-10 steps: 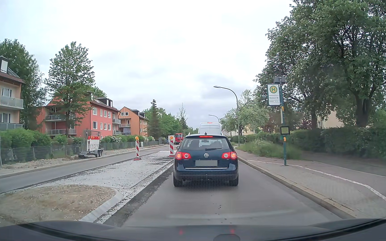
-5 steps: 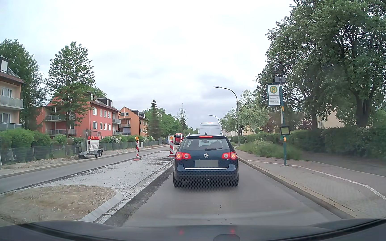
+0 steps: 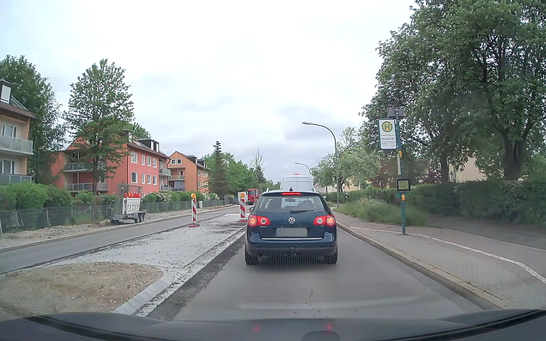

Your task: Follow the waypoints while adhering to traffic rules and regulations

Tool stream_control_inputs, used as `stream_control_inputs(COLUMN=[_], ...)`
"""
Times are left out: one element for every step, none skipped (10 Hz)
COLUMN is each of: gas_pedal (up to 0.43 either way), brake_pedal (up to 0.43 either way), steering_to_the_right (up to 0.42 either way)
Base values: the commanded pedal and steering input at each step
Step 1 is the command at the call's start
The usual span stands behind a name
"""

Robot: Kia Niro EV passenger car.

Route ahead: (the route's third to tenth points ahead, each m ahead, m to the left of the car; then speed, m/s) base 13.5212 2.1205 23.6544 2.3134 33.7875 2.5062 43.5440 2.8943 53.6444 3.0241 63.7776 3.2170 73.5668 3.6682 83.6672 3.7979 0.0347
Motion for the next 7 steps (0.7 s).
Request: stream_control_inputs(gas_pedal=[0.0,0.0,0.0,0.0,0.0,0.0,0.0], brake_pedal=[0.104,0.11,0.116,0.128,0.146,0.146,0.146], steering_to_the_right=[-0.001,-0.001,-0.001,-0.001,-0.001,-0.001,-0.001])
